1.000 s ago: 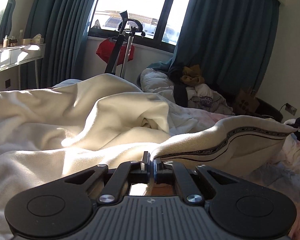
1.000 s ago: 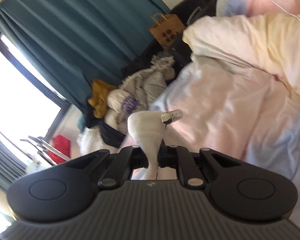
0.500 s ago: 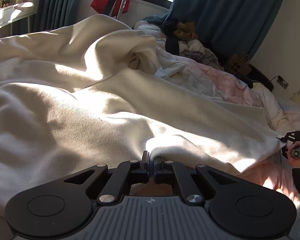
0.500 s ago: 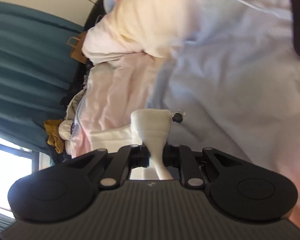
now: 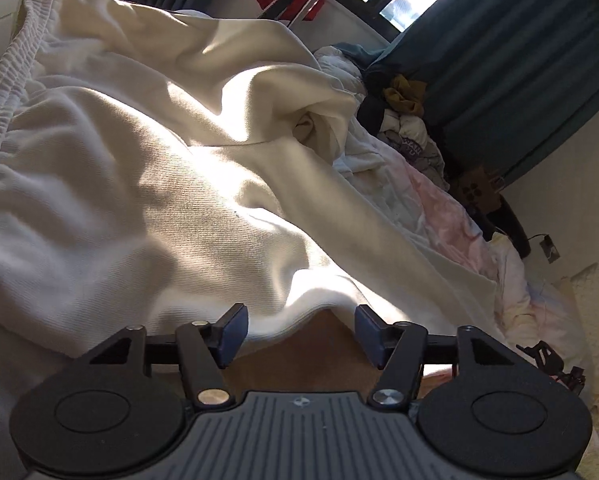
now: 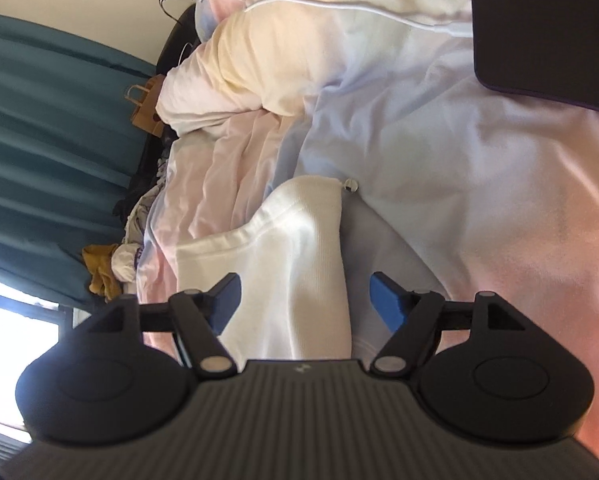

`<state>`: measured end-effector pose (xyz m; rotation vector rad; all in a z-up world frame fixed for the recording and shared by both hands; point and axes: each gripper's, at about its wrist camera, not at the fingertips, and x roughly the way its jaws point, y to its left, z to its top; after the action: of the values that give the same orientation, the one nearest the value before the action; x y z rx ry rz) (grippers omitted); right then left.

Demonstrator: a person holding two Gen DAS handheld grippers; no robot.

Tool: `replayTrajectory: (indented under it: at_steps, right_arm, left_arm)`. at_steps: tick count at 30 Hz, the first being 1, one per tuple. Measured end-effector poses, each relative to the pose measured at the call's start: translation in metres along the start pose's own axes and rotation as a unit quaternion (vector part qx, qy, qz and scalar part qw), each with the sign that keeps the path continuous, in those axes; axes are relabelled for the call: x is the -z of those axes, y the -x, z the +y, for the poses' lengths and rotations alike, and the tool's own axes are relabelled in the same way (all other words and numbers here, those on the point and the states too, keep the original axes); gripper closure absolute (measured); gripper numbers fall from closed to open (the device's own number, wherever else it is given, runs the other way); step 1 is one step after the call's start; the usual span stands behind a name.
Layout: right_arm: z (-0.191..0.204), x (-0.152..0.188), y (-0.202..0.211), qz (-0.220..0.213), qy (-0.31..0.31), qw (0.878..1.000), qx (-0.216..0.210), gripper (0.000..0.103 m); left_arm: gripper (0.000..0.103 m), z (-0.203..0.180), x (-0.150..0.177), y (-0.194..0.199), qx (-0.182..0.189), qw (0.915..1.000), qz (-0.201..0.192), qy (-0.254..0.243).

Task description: Fold clothes

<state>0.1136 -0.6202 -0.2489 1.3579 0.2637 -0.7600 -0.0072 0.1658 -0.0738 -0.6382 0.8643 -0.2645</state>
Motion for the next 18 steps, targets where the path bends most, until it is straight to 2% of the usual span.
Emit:
replayTrajectory:
  at_steps: [1,2,5,7,9,11,14,17,18]
  right_arm:
    - [0.001,0.001,-0.003,0.008,0.004,1.0,-0.004,0.029]
    - [0.0,0.002,-0.005,0.013,0.003,1.0,-0.007,0.029]
    - [-0.002,0.006,-0.013,0.025,-0.002,1.0,-0.007,0.03]
    - [-0.001,0.008,-0.018,0.027,-0.002,1.0,-0.003,0.03]
    - [0.002,0.008,-0.023,0.022,0.005,1.0,-0.002,0.032]
    - [0.005,0.008,-0.025,0.011,0.017,1.0,0.0,0.033]
    - [0.009,0.005,-0.031,-0.01,0.036,0.999,0.001,0.037]
    - [0.013,0.003,-0.037,-0.032,0.062,0.998,0.001,0.04]
    - [0.015,0.004,-0.04,-0.037,0.077,0.996,0.006,0.047]
  left_arm:
    - [0.032,0.009,-0.001,0.008,-0.012,0.9994,-0.007,0.033]
    - [0.026,0.018,-0.002,0.016,-0.025,0.9973,-0.015,0.067]
    - [0.022,0.046,-0.004,0.03,-0.044,0.9841,-0.015,0.172]
    - [0.022,0.065,-0.005,0.034,-0.047,0.9691,-0.006,0.242]
    - [0.022,0.082,-0.004,0.035,-0.054,0.9498,0.01,0.308]
    - [0.022,0.091,-0.003,0.032,-0.084,0.936,0.025,0.341]
    - [0.023,0.096,-0.001,0.034,-0.118,0.9239,0.022,0.364]
    - [0.025,0.096,-0.007,0.037,-0.154,0.9281,0.001,0.339]
    - [0.027,0.096,-0.01,0.037,-0.163,0.9294,-0.003,0.331]
